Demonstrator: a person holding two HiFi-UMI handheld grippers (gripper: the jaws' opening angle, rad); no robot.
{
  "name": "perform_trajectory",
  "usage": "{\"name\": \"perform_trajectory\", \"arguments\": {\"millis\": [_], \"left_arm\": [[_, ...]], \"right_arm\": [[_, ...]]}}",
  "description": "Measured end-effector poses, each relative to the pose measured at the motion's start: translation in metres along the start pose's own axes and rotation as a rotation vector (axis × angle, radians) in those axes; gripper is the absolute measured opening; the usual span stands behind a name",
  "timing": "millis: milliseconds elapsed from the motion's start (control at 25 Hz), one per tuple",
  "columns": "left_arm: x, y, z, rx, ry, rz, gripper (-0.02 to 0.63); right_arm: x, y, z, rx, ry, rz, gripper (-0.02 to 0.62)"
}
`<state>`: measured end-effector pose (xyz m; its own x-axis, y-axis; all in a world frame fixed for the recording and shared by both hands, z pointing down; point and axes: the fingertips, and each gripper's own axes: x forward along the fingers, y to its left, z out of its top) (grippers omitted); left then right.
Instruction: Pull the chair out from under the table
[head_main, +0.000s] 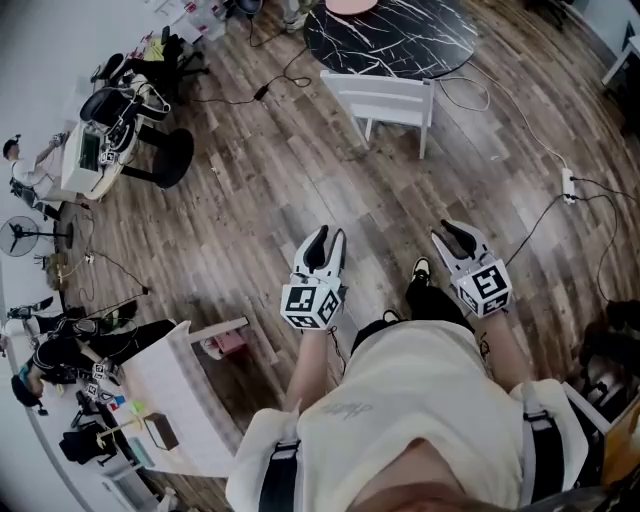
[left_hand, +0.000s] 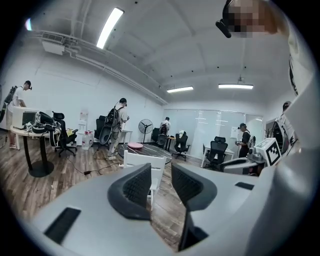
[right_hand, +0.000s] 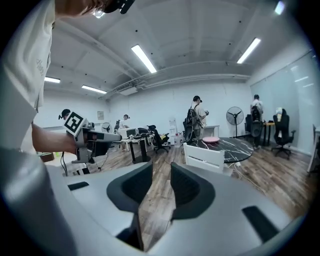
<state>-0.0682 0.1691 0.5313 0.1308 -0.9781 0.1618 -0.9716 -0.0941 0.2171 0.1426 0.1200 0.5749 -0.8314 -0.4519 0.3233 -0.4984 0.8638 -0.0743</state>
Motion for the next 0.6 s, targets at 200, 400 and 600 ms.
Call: {"name": "perform_trajectory", "arguments": {"millis": [200,400,600], "left_arm": [[0.057,-0.014,0.021,0.009,-0.01,-0.017,0.137],[0.099,-0.017,0.026,0.029,0.003,-0.025,0.137],[0.106,-0.009,0.027,0.051,0.026,-0.01,0.137]], "right_arm": [[0.015,-0.059,-0.001,0.059,0.001,0.017,0.115],[0.042,-0.1,0.015,0.059,-0.034,0.046,0.115],[0.047,-0.106,0.015,0.066,-0.041,0.065,0.115]]}}
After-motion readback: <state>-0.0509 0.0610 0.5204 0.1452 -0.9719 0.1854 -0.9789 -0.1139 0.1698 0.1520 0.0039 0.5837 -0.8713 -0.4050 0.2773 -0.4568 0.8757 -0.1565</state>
